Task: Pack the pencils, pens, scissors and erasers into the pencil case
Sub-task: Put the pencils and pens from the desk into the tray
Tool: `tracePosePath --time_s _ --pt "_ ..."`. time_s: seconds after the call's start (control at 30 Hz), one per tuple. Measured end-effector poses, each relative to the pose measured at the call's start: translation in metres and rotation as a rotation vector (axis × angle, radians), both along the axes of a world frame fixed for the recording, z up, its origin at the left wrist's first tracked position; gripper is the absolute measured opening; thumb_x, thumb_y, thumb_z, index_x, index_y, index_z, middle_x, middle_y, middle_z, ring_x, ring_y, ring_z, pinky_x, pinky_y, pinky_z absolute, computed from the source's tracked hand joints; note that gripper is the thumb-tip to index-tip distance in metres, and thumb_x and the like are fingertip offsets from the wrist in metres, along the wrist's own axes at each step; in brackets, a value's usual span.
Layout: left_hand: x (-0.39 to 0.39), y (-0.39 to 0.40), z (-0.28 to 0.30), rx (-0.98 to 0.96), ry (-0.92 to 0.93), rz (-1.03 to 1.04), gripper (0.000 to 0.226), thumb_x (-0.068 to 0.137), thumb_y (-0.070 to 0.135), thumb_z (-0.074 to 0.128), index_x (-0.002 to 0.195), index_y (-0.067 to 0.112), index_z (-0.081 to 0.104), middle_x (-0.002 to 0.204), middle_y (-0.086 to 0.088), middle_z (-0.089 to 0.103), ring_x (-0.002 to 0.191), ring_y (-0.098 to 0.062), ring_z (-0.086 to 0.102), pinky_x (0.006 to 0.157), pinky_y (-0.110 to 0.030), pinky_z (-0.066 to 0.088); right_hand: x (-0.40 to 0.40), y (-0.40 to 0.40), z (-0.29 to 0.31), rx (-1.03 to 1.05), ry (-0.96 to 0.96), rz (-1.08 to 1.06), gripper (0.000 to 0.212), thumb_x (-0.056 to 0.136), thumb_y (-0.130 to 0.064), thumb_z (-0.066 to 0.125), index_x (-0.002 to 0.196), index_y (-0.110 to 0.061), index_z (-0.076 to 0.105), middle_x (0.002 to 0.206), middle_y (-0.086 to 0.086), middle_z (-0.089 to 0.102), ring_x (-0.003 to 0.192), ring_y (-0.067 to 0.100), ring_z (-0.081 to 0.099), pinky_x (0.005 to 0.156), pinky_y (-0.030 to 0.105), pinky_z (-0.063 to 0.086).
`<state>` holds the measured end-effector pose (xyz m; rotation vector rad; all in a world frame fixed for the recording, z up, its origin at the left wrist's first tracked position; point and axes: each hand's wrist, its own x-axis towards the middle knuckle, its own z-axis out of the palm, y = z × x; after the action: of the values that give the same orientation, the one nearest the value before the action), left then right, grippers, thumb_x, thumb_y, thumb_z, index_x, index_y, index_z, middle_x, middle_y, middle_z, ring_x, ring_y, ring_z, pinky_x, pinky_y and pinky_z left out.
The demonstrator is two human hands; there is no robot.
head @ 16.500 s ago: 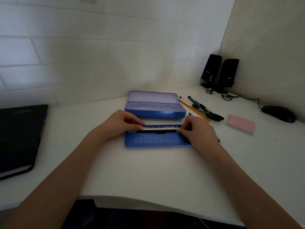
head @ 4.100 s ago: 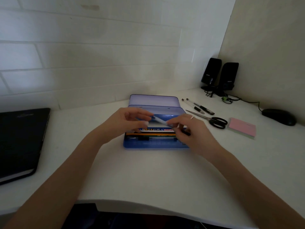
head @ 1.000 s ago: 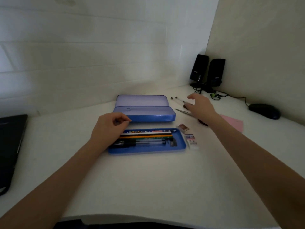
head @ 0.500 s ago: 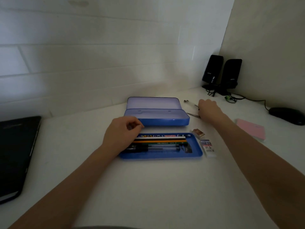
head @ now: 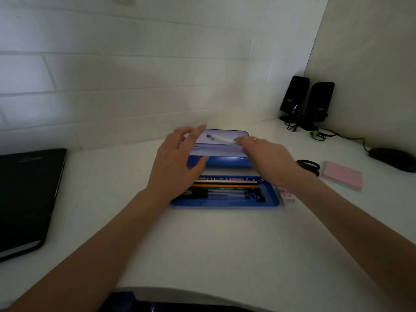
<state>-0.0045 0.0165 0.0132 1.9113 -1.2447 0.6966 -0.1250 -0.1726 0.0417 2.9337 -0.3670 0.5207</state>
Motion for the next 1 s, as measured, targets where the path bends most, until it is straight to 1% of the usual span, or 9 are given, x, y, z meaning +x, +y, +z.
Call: tracePosePath --time_s 0.1,0.2,0.37,0.5,0.63,0.7,0.8,0.9,1.0 --pt "0.001 -0.001 0.002 0.034 -0.228 0.041 0.047 0.089 0.032 0.056 0.134 0.022 0.049 0.127 -0.004 0.056 0.113 -0.021 0.048 0.092 -0.032 0.037 -0.011 0.028 0.0 0.116 0.01 0.108 0.038 0.096 -0.014 0.041 0.131 -0.029 0.039 0.114 0.001 0.059 0.091 0.023 0.06 0.071 0.037 0.05" --pt "0.006 0.0 0.0 0.088 -0.315 -0.033 0.032 0.09 0.028 0.051 0.118 0.016 0.063 0.107 -0.002 0.068 0.097 -0.025 0.059 0.082 -0.033 0.039 -0.014 0.034 -0.002 0.28 0.0 0.17 0.033 0.099 -0.025 0.037 0.132 -0.029 0.042 0.094 -0.011 0.06 0.071 0.008 0.054 0.061 0.025 0.042" --pt "0.001 0.002 0.005 0.061 -0.152 -0.09 0.027 0.093 0.029 0.047 0.097 0.011 0.066 0.084 -0.004 0.069 0.074 -0.021 0.059 0.073 -0.027 0.04 -0.025 0.029 0.004 0.579 -0.146 0.234 0.033 0.089 -0.027 0.06 0.121 -0.032 0.053 0.084 -0.009 0.059 0.068 -0.002 0.056 0.063 0.004 0.042" --pt "-0.007 0.0 0.005 0.111 -0.069 -0.086 0.026 0.096 0.033 0.042 0.094 0.014 0.06 0.072 0.0 0.064 0.061 -0.019 0.056 0.063 -0.028 0.042 -0.028 0.021 0.008 0.829 -0.247 0.188 0.03 0.081 -0.026 0.07 0.109 -0.028 0.06 0.088 0.001 0.07 0.068 0.014 0.061 0.067 0.024 0.054" --pt "-0.013 -0.005 0.008 0.1 0.043 -0.067 0.016 0.096 0.027 0.048 0.09 0.014 0.052 0.056 0.003 0.053 0.045 -0.01 0.044 0.049 -0.027 0.037 -0.03 0.017 0.012 1.029 -0.406 -0.035 0.022 0.083 -0.027 0.069 0.103 -0.02 0.065 0.068 0.004 0.068 0.037 0.001 0.05 0.039 0.013 0.041" --pt "-0.018 -0.005 0.011 0.053 0.166 -0.083 0.016 0.095 0.028 0.051 0.089 0.013 0.051 0.061 -0.002 0.061 0.045 -0.015 0.048 0.052 -0.032 0.042 -0.032 0.017 0.018 1.065 -0.489 -0.087 0.022 0.086 -0.033 0.064 0.101 -0.017 0.068 0.064 0.001 0.064 0.033 0.0 0.046 0.037 0.014 0.037" --pt "-0.028 -0.008 0.019 -0.068 0.701 -0.244 0.021 0.087 0.033 0.061 0.088 0.014 0.051 0.079 0.0 0.072 0.066 -0.021 0.063 0.068 -0.028 0.049 -0.031 0.032 0.021 1.049 -0.498 -0.009 0.029 0.083 -0.048 0.06 0.092 -0.022 0.068 0.058 -0.007 0.049 0.042 0.001 0.041 0.049 0.019 0.037" --pt "-0.033 -0.014 0.02 -0.16 1.028 -0.338 0.013 0.083 0.031 0.066 0.081 0.02 0.06 0.087 0.0 0.072 0.096 -0.019 0.066 0.094 -0.037 0.049 -0.023 0.054 0.014 1.077 -0.442 0.153 0.022 0.077 -0.038 0.071 0.088 -0.02 0.066 0.054 -0.005 0.041 0.048 0.007 0.036 0.048 0.021 0.034" --pt "-0.033 -0.013 0.022 -0.255 1.166 -0.426 0.01 0.084 0.019 0.064 0.074 0.015 0.067 0.076 0.002 0.072 0.091 -0.023 0.068 0.093 -0.04 0.052 -0.015 0.065 0.004 1.053 -0.422 0.237 0.018 0.078 -0.026 0.074 0.09 -0.016 0.064 0.06 -0.001 0.051 0.052 0.005 0.043 0.05 0.016 0.038"
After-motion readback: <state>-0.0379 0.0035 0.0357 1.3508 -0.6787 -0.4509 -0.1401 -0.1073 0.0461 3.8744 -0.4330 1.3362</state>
